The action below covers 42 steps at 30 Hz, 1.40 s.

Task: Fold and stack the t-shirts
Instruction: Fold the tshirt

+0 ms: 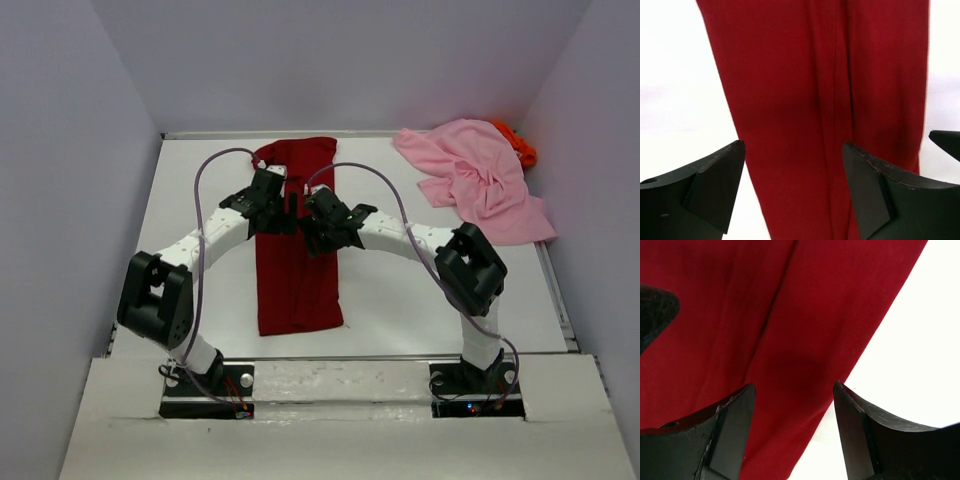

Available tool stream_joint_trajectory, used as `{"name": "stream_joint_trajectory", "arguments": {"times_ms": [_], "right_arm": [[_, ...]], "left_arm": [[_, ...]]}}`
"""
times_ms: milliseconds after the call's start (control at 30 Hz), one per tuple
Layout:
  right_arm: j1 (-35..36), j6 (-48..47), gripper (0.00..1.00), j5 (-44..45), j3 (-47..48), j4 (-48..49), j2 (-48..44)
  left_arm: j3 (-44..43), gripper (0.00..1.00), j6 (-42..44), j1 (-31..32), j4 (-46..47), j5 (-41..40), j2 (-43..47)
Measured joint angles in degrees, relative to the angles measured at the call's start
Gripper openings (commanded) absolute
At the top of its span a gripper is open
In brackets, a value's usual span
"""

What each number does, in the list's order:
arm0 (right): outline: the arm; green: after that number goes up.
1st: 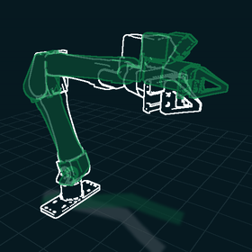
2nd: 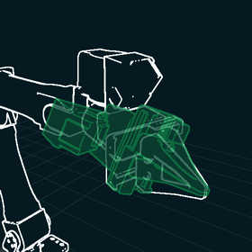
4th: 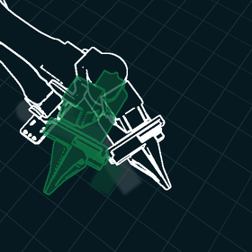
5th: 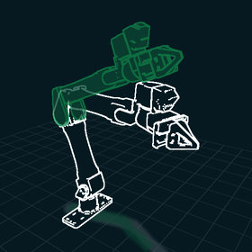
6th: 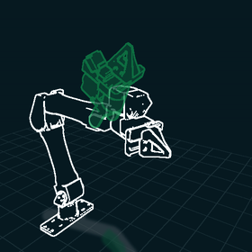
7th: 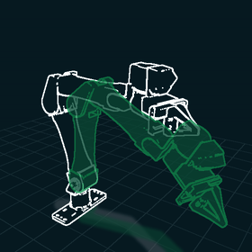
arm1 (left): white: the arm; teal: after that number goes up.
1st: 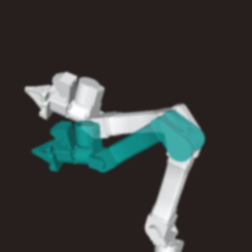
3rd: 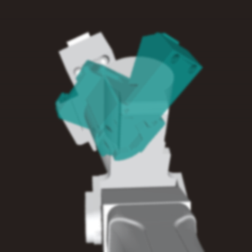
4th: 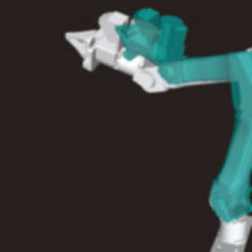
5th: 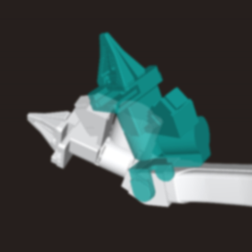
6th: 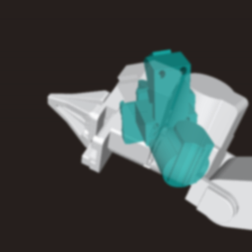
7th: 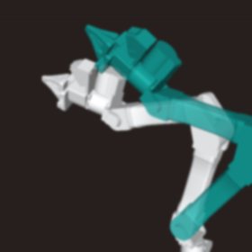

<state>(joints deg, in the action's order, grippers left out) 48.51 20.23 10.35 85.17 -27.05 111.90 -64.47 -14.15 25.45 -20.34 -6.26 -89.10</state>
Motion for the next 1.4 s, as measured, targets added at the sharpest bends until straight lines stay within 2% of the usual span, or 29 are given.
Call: {"name": "stream_joint_trajectory", "arguments": {"times_ms": [433,700,933,1133,1300,1400], "right_arm": [[-3.0,-0.2,0.69,-2.7,0.3,1.0,5.5],[-4.2,-0.2,0.68,-3.7,2.1,2.1,7.5],[-4.3,-1.6,0.68,-3.3,3.0,1.0,6.3],[-4.4,-3.4,0.69,-2.0,12.3,-1.9,5.4],[-4.9,-3.8,0.68,-2.0,19.0,-2.6,6.3],[-5.0,-3.7,0.68,-2.7,23.7,-2.6,10.4]], "left_arm": [[-3.4,0.84,0.2,-6.3,1.1,1.3,-16.2],[-7.3,0.82,0.2,-7.2,0.6,0.0,-19.5],[-9.3,0.83,0.2,-7.1,-2.6,-0.4,-16.2],[-15.5,0.84,0.6,-6.1,-3.7,-3.0,-8.3],[-12.6,0.85,0.8,-5.8,-3.5,-4.9,1.7],[-9.8,0.85,0.8,-5.8,-3.3,-5.4,7.0]]}}
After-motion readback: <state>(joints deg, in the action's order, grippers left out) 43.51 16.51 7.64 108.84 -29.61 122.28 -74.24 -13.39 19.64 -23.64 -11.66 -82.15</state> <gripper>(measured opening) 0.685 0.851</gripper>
